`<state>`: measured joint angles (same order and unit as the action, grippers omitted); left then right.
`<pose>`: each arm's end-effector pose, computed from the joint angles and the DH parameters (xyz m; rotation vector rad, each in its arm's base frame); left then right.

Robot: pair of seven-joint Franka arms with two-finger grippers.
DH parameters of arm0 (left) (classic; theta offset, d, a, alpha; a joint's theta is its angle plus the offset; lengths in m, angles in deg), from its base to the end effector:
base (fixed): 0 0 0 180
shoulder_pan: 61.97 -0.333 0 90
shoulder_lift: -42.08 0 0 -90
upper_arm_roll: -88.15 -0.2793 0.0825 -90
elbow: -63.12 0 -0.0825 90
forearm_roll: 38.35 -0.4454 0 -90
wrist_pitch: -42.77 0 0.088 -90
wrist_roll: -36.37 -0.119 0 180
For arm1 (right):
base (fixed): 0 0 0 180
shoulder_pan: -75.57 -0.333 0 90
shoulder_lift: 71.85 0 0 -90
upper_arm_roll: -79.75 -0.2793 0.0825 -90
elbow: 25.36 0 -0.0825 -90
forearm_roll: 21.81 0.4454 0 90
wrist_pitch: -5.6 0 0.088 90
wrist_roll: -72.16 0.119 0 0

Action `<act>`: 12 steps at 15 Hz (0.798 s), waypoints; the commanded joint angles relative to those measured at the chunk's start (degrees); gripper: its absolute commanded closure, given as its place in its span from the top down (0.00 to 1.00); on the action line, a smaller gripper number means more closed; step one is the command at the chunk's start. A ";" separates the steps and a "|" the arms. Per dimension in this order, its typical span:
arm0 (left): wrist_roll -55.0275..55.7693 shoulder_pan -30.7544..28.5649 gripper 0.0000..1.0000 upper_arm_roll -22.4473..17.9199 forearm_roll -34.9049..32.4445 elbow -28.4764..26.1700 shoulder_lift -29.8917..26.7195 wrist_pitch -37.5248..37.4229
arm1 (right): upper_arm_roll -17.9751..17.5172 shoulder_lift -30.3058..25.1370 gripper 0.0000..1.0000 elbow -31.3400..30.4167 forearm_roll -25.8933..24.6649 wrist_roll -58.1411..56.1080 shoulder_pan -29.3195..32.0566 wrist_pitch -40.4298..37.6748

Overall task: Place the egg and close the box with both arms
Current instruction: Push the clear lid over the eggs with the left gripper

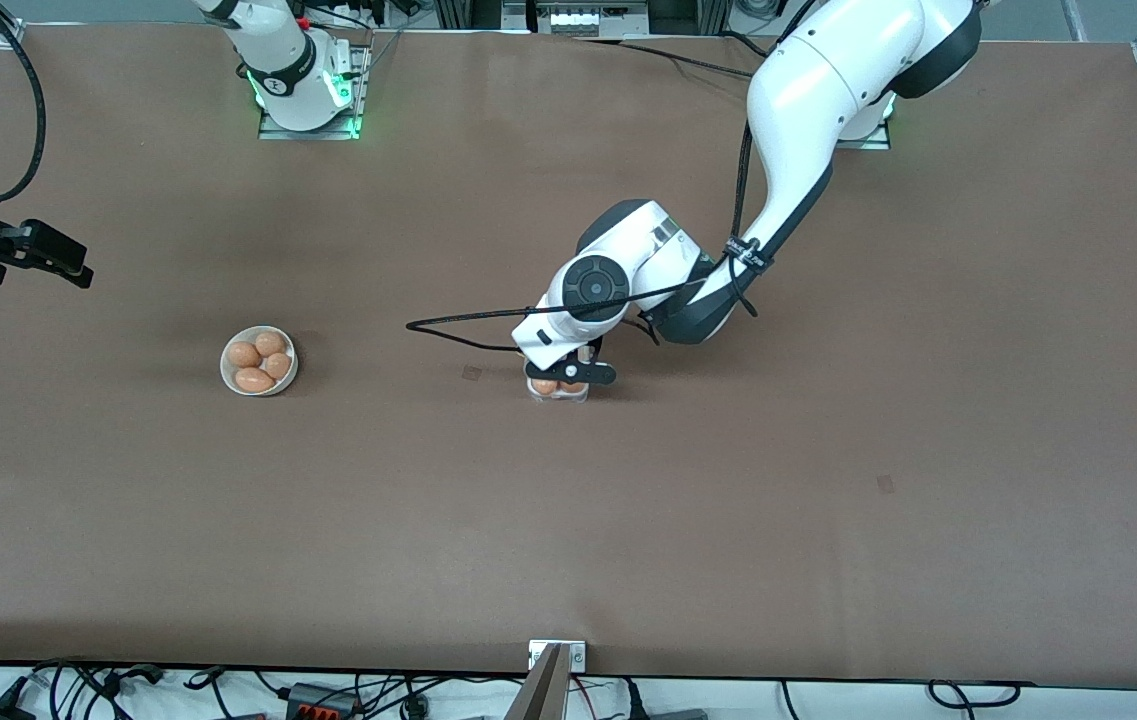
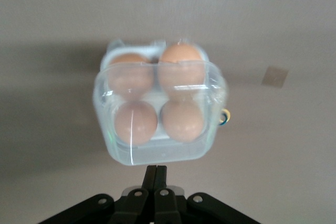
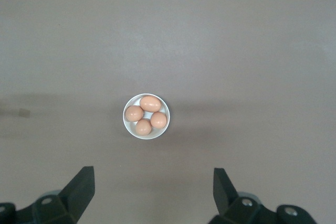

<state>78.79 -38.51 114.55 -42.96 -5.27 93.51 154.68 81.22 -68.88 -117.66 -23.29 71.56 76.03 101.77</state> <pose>0.5637 -0.5351 0.2107 2.9599 -0.0253 -0.3639 0.6374 -0.0240 0.5313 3.1140 -0.0321 0.0235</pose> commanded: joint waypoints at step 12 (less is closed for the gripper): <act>3.46 -1.40 0.00 -0.73 -6.29 1.15 -2.92 -1.69 | -0.07 -0.86 1.00 0.01 0.34 -0.02 0.06 -0.19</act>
<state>81.21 -40.58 113.89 -48.38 -4.29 90.13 152.26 81.22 -69.17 -117.65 -23.29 71.56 76.04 101.77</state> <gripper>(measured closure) 0.991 0.000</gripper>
